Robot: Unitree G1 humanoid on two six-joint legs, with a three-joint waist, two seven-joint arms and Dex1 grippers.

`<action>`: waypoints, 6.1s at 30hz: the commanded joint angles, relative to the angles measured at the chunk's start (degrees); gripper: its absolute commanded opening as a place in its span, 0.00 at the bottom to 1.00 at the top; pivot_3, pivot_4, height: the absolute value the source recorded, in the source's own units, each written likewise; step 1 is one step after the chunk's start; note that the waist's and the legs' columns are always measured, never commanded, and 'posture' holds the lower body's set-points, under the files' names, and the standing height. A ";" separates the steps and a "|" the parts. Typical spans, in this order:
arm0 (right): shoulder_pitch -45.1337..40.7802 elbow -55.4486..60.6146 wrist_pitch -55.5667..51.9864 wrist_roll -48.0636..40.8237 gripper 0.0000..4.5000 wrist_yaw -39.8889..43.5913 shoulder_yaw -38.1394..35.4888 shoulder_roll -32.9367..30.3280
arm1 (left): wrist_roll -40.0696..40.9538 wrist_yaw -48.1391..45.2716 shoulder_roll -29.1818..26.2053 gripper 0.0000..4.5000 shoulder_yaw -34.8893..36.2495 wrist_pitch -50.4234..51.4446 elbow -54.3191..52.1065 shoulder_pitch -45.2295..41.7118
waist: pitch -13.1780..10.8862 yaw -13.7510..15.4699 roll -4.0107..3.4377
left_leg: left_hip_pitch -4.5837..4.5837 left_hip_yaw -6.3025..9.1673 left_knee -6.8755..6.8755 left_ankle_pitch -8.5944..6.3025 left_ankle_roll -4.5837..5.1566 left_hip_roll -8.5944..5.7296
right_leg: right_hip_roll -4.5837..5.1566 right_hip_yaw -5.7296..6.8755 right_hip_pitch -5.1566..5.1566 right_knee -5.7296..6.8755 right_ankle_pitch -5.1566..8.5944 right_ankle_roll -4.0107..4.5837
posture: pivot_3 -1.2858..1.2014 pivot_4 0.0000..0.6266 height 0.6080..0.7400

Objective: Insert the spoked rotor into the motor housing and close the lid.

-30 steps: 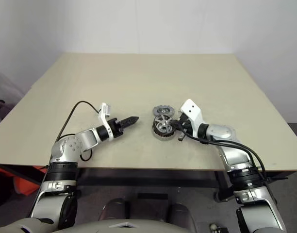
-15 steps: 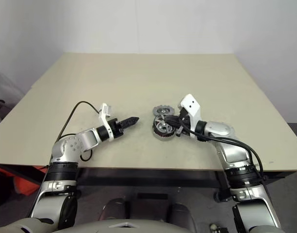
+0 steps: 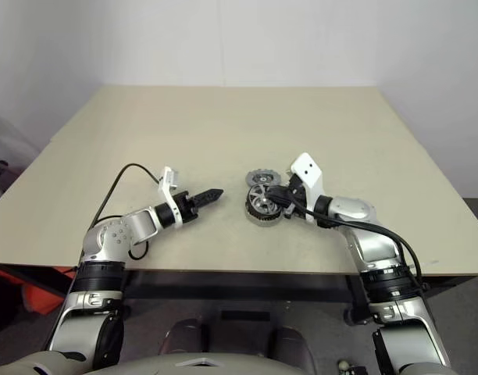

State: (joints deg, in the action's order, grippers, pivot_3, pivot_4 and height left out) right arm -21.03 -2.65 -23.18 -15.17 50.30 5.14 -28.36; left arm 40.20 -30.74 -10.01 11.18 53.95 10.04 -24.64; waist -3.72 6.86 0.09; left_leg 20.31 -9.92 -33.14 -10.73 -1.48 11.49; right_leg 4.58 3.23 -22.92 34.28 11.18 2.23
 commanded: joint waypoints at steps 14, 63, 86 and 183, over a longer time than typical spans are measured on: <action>0.11 0.15 0.26 0.18 0.31 0.06 -0.27 0.17 | 0.21 -0.26 -0.67 0.55 -0.11 -0.73 -1.62 -0.35 | 0.00 0.01 0.00 | 0.00 0.00 0.00 0.00 0.00 0.00 | 0.00 0.00 0.00 0.00 0.01 -0.02 | 0.52 0.00 1.00; -0.12 4.59 -2.32 -3.15 0.07 0.88 -2.25 -0.67 | -0.45 0.00 -0.26 0.55 -1.13 -1.08 -1.74 0.74 | 0.00 -0.01 0.00 | -0.15 0.00 -0.03 0.01 -0.02 0.00 | 0.00 -0.03 0.08 0.10 0.15 -0.26 | 0.52 0.00 1.00; -1.82 -5.97 4.61 4.48 0.07 -2.44 2.09 1.37 | -1.61 -0.20 -0.42 0.55 -2.04 -2.72 -2.25 1.32 | 0.00 -0.12 0.00 | -0.14 0.00 -0.02 0.02 -0.03 0.00 | 0.00 -0.03 0.06 0.10 0.16 -0.27 | 0.52 0.00 1.00; -27.81 -29.62 56.71 33.63 0.41 22.72 23.36 -10.41 | -22.82 -6.38 -3.29 0.55 -16.92 -29.59 -5.61 2.37 | 0.00 -1.62 -0.01 | 0.47 -0.04 -0.94 -0.18 0.29 0.20 | -0.04 -0.06 -0.36 0.59 -0.10 0.26 | 0.52 0.00 1.00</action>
State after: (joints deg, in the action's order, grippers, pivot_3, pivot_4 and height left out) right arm -47.99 -32.64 32.59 18.80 73.34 29.15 -38.74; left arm 17.35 -37.14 -12.98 -6.28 24.52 6.43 -21.33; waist -3.72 5.24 0.08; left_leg 20.78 -9.96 -34.09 -10.91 -1.20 11.69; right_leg 4.53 3.17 -23.28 34.88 11.07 2.49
